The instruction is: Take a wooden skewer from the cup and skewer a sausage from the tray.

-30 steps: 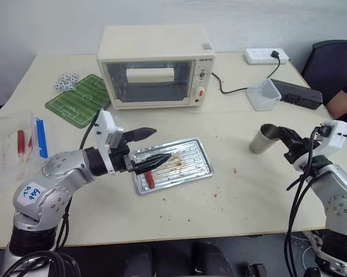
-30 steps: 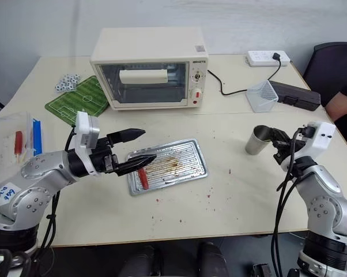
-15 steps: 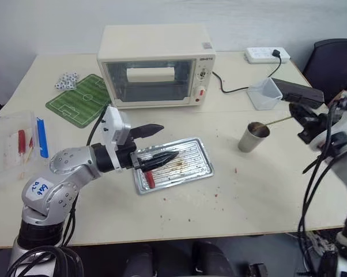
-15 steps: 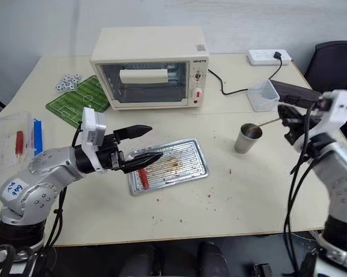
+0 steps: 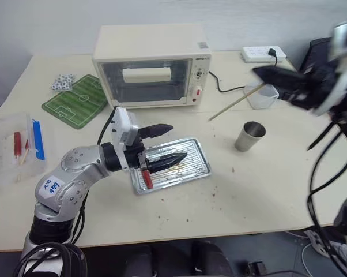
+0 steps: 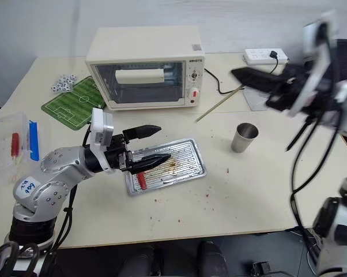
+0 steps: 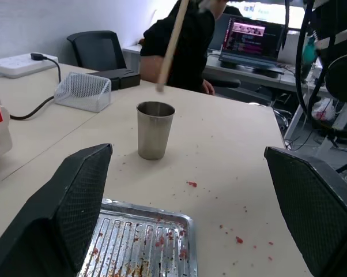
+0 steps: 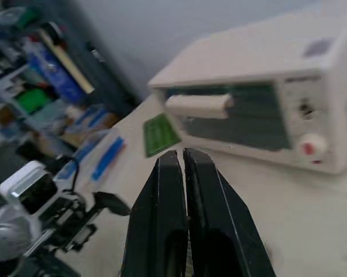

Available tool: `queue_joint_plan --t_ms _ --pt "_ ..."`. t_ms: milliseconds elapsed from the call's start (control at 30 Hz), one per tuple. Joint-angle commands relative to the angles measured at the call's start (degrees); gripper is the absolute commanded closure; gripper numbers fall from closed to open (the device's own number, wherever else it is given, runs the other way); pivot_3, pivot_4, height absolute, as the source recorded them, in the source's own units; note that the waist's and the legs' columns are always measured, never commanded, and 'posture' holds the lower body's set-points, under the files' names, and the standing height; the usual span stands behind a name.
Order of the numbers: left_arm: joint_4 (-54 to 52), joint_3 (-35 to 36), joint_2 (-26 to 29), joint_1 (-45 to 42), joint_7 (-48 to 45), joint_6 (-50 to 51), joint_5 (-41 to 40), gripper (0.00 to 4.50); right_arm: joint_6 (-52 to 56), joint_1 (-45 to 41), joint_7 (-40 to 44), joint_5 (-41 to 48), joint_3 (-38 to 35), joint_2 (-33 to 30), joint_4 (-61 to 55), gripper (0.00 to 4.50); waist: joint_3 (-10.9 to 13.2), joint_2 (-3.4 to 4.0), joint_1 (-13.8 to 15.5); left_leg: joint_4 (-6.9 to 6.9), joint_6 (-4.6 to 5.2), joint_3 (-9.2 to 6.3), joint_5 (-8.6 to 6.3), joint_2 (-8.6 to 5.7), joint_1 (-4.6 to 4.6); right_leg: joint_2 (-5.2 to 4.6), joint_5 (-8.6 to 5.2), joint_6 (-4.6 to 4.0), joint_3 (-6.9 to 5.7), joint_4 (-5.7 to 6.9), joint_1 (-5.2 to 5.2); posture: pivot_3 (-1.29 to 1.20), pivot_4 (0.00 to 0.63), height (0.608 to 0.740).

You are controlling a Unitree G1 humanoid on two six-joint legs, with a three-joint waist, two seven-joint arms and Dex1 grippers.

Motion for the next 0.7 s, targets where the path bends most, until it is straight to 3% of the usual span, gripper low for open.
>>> queue_joint_plan --t_ms 33,133,567,700 --pt "-2.71 1.44 -0.49 -1.12 1.04 -1.16 -0.54 0.00 -3.70 -0.66 -6.14 11.20 2.95 1.26 0.53 4.47 0.00 0.00 0.27 0.05 0.01 -0.04 0.00 -0.01 -0.09 -0.01 0.01 0.01 -0.06 -0.01 -0.02 0.00 0.150 0.740" --pt "-3.39 0.78 -0.69 -1.24 1.65 -3.43 1.87 0.00 -6.31 -0.78 -9.79 16.01 4.78 3.60 2.30 4.47 0.00 0.00 0.17 0.13 0.08 -0.10 -0.03 -0.06 -0.30 -0.02 0.09 0.16 -0.10 -0.17 -0.06 0.00 0.150 0.740" --pt "-5.35 -2.26 -8.24 -2.76 8.02 -6.47 4.88 0.00 -7.51 -1.34 -12.87 16.17 1.92 11.42 3.56 4.47 0.00 0.00 0.05 0.18 0.14 -0.10 0.03 -0.07 -0.58 0.01 0.15 0.25 -0.08 -0.14 -0.29 0.00 0.150 0.740" --pt "-5.51 -1.90 -8.59 -2.62 9.27 -6.59 5.33 1.08 -7.15 -1.65 -13.83 16.17 0.50 12.82 3.80 4.50 0.00 0.00 0.04 0.18 0.15 -0.09 0.03 -0.07 -0.59 0.01 0.15 0.25 -0.08 -0.14 -0.31 0.00 0.150 0.740"
